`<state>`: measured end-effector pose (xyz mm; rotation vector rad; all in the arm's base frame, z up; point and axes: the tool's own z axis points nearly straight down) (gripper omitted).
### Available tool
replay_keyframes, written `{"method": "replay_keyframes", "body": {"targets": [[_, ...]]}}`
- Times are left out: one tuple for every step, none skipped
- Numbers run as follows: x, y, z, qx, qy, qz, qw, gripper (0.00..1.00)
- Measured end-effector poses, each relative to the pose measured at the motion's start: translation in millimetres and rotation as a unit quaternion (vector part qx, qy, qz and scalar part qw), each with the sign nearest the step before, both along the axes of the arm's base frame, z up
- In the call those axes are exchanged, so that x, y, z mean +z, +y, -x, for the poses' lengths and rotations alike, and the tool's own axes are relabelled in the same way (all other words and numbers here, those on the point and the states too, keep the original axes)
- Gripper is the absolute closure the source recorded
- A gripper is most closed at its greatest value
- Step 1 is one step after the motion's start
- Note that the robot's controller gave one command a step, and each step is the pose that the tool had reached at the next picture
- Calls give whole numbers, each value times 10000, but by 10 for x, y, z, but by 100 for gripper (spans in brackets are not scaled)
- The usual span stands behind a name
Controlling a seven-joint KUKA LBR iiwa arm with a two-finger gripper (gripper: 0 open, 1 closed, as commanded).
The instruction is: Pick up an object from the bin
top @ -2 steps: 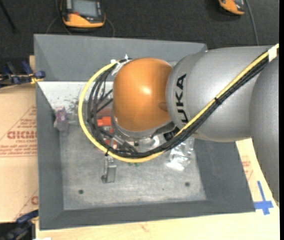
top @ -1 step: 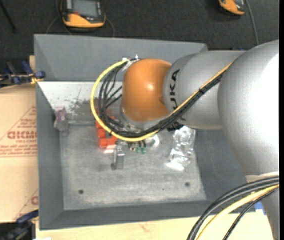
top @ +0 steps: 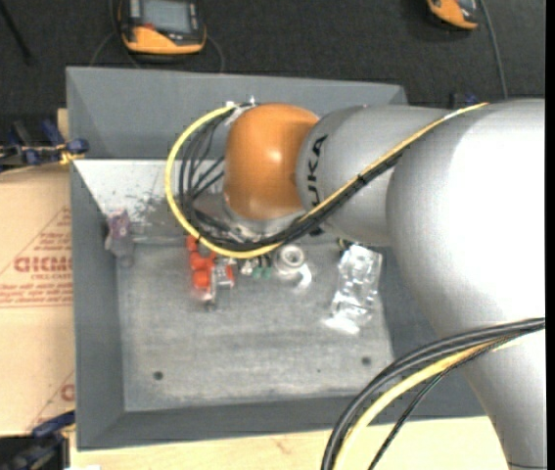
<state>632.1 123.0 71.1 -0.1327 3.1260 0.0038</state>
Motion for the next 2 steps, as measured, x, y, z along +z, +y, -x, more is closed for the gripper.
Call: {"method": "replay_keyframes", "body": {"targets": [[20,13,50,-9,119,8,9999,100],[553,-61,-94,23,106,10,9999,100]]}}
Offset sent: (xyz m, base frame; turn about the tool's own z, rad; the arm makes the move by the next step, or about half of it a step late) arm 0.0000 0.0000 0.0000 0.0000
